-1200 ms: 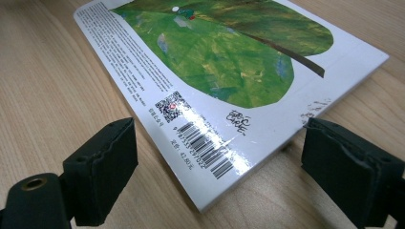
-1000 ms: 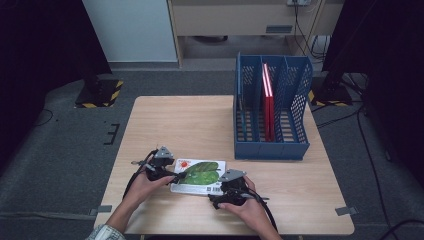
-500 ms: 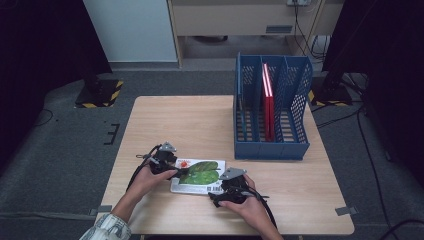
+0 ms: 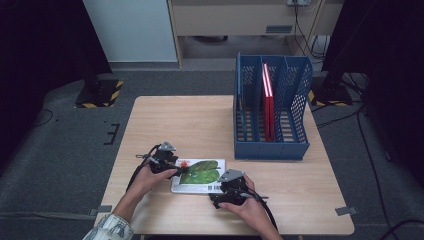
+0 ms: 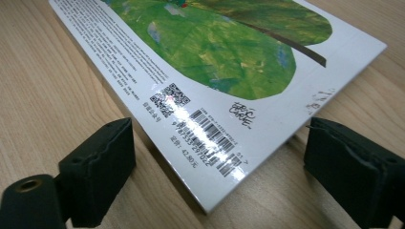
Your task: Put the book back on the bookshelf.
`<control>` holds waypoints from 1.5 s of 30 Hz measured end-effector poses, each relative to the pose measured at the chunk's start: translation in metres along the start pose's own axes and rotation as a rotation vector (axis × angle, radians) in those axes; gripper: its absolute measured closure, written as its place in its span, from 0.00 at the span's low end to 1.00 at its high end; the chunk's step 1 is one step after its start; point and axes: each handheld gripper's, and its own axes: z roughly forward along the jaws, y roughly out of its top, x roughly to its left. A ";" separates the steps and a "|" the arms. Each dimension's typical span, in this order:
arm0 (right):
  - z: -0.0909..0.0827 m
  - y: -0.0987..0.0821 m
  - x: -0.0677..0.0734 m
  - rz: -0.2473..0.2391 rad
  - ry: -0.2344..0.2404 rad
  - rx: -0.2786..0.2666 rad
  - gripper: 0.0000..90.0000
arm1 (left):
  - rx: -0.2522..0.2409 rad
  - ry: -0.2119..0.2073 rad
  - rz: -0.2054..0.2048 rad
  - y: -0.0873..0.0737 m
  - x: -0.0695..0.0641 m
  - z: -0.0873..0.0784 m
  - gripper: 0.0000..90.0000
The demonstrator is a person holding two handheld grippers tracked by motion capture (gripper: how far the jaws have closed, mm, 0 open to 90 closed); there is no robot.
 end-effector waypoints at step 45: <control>0.009 0.004 0.010 0.041 -0.064 0.003 0.00 | -0.006 0.047 -0.041 0.006 -0.001 -0.006 0.53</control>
